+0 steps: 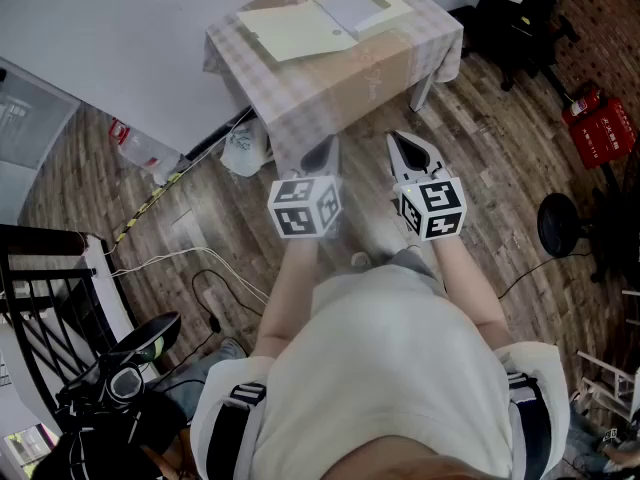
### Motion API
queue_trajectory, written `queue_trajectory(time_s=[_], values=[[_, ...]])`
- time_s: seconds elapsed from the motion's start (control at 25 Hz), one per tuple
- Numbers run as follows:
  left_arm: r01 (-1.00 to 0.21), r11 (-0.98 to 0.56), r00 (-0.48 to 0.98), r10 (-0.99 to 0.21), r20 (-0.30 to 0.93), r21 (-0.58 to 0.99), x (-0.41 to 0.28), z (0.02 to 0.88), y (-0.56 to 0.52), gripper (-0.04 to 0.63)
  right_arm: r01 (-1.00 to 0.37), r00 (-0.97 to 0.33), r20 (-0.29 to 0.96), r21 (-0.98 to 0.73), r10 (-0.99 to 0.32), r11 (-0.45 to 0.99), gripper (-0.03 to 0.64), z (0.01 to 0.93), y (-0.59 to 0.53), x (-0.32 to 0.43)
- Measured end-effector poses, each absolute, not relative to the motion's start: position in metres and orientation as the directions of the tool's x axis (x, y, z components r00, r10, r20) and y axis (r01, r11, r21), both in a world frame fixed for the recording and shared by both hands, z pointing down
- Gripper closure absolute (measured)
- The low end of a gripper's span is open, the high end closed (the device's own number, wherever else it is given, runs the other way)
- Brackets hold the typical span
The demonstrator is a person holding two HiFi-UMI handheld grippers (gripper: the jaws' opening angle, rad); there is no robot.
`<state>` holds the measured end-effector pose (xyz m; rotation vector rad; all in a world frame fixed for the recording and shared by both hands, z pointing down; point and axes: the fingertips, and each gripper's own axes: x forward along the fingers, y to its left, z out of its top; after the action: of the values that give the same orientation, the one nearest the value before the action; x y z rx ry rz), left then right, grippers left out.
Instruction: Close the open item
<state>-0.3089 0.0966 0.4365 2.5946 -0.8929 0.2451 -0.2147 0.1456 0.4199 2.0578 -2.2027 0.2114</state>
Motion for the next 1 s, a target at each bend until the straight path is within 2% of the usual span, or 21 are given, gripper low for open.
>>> queue_trajectory(time_s=[1.0], values=[[-0.647,-0.701,0.761,-0.576,0.298,0.300,-0.321,0.443,0.091,0.591,-0.989,-0.150,0.205,-0.048,-0.967,0.143,0.617,0.432,0.146,-0.227]])
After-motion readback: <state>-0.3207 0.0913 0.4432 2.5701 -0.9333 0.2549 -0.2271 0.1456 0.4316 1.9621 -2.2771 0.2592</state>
